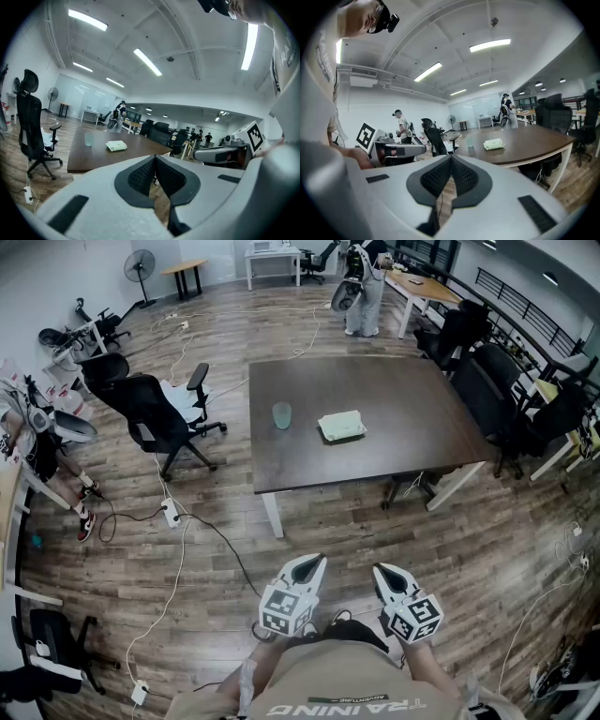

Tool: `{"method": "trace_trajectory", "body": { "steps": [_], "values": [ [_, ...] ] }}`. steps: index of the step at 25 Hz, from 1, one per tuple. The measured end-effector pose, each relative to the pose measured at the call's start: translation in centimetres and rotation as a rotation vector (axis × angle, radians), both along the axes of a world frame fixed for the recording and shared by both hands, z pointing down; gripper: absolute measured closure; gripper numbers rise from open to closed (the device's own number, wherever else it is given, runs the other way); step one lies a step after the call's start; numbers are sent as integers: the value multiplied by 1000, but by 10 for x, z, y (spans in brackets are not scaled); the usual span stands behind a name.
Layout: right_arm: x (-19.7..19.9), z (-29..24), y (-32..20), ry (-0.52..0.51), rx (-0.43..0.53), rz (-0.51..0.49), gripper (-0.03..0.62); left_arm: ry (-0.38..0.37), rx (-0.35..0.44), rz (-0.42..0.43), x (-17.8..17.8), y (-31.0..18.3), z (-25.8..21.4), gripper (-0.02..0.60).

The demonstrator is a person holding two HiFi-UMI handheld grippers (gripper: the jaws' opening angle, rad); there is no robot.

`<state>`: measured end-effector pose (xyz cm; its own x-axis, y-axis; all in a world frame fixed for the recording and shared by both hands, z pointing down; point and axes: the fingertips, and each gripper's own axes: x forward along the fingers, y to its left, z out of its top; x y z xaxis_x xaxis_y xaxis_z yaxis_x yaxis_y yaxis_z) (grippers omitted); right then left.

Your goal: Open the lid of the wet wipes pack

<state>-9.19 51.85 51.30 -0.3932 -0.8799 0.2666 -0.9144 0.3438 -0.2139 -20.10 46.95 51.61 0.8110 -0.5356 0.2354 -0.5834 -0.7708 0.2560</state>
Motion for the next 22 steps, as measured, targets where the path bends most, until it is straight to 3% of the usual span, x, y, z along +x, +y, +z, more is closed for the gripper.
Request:
{"method": "trace_trajectory", "body": {
  "steps": [5,14,22],
  "values": [
    [10,5,-15,98,12,-11,580,-5,5,16,12,-18,4,572],
    [49,14,-60,148,38,-9,580,-67,5,45,58,-65,6,572],
    [104,14,-128,92,56,-30,580,-114,75,78,123,-119,-24,572]
  ]
}}
